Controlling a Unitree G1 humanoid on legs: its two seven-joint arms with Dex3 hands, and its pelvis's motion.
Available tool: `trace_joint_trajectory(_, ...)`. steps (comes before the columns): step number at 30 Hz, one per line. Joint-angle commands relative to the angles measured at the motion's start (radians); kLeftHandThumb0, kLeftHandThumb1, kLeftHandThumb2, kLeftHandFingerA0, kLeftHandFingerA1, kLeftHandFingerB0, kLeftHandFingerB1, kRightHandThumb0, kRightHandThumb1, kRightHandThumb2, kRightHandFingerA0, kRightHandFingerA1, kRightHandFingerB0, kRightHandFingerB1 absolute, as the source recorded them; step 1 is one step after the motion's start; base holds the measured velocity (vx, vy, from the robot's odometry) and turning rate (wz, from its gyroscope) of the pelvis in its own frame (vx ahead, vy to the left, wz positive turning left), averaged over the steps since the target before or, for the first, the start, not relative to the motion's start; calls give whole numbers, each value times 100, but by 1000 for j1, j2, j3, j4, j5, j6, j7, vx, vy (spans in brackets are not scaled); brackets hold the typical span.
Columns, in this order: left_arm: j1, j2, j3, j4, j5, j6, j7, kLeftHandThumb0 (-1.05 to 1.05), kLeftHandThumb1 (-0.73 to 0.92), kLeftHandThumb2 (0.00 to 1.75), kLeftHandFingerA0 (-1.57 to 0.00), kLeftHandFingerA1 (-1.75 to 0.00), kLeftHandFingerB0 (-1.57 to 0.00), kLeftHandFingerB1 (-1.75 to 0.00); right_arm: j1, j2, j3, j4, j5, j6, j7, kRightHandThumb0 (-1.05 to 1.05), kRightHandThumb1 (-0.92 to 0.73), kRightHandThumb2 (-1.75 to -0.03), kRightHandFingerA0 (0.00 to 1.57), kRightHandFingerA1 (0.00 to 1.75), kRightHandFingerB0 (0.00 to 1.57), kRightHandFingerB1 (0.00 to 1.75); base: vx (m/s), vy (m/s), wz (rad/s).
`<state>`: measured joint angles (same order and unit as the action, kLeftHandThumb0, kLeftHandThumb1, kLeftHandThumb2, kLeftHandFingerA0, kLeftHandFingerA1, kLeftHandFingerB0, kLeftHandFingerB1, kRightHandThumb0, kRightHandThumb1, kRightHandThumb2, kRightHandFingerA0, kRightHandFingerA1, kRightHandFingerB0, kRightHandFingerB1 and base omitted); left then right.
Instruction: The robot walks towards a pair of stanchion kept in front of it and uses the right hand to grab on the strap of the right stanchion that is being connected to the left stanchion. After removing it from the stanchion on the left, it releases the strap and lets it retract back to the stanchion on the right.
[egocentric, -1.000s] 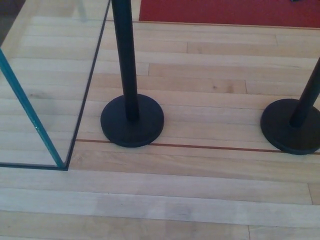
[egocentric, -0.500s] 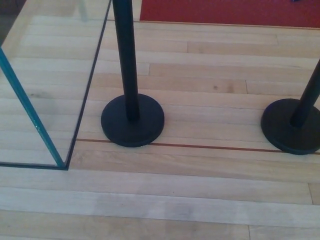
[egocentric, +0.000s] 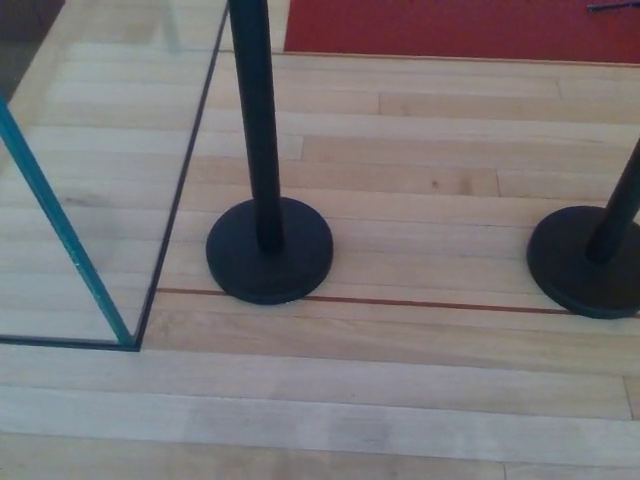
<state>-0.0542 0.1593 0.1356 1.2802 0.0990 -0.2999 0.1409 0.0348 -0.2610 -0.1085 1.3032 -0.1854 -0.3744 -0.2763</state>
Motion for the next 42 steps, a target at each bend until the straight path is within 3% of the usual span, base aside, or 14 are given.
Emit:
trace_joint_trajectory(1,-2,16,13,-2,-15,-42,16,-44,-1,175,-157,-122,-157,-101,-7,8,-9,4,21,-16,8,-9,-66,-60,101,53,67,45,172,254,-8)
trace_joint_trajectory(5,2,17,13,-2,-12,-40,21,-38,-2,175,-157,-121,-157,-106,-8,8,-9,-6,21,-15,17,-5,-64,-64,99,55,67,47,263,339,-16)
trace_joint_trajectory(6,1,15,15,-1,-14,-36,20,-38,-13,175,-157,-122,-157,-102,-9,8,-10,-6,21,-14,18,-6,-65,-62,99,54,67,47,237,180,6)
trace_joint_trajectory(12,-4,13,23,5,-22,-19,18,-36,-7,175,-157,-122,-157,-101,-13,10,-11,-2,23,-22,21,-3,-65,-65,99,57,67,49,244,59,9)
trace_joint_trajectory(27,-5,14,20,12,-13,-15,15,-36,-14,175,-157,-119,-157,-96,-26,13,-12,-18,32,-33,17,-6,-65,-67,99,58,68,49,347,-139,0)
trace_joint_trajectory(42,1,5,25,14,-17,-6,16,-35,-15,175,-157,-120,-157,-98,-38,6,-12,-18,39,-31,22,-5,-65,-67,100,58,67,49,344,158,-9)
